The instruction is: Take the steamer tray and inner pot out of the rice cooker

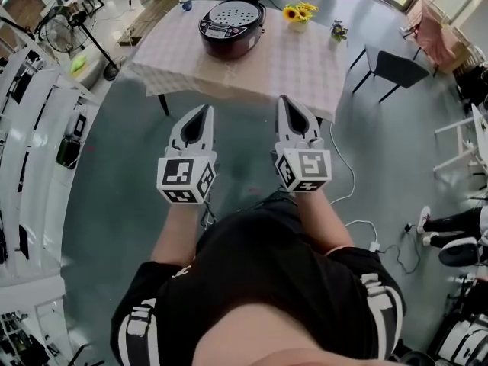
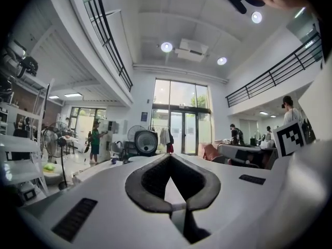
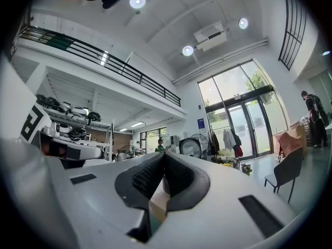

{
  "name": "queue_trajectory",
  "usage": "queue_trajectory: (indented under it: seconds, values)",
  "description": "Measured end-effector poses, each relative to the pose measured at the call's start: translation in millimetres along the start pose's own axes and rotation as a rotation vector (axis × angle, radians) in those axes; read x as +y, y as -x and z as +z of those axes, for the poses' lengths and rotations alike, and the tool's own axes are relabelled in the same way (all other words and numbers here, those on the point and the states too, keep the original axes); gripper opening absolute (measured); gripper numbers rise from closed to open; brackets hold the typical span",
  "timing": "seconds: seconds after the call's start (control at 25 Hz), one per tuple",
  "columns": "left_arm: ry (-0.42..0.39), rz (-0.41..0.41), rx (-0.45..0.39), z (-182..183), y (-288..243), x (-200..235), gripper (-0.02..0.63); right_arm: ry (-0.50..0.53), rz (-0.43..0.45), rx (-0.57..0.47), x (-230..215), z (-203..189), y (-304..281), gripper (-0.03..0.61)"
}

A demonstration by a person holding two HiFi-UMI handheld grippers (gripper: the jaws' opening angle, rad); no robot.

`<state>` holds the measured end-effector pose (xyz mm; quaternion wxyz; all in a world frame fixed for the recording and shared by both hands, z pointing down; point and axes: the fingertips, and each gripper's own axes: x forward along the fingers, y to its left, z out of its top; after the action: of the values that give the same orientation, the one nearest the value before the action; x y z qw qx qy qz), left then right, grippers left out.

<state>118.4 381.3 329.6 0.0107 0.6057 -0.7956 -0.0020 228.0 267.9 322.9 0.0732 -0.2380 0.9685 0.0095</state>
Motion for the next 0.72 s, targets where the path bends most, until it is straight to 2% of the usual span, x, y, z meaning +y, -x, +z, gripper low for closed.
queue_trajectory:
  seconds: [0.36, 0.72]
  values:
    - [-0.039, -0.021, 0.005, -5, -27, 10, 0.003, 0.007, -0.018, 0.002, -11, -8, -28, -0.002]
    - [-0.062, -0.012, 0.025, -16, -105, 34, 0.003, 0.017, -0.03, -0.008, -55, -23, -97, -0.002]
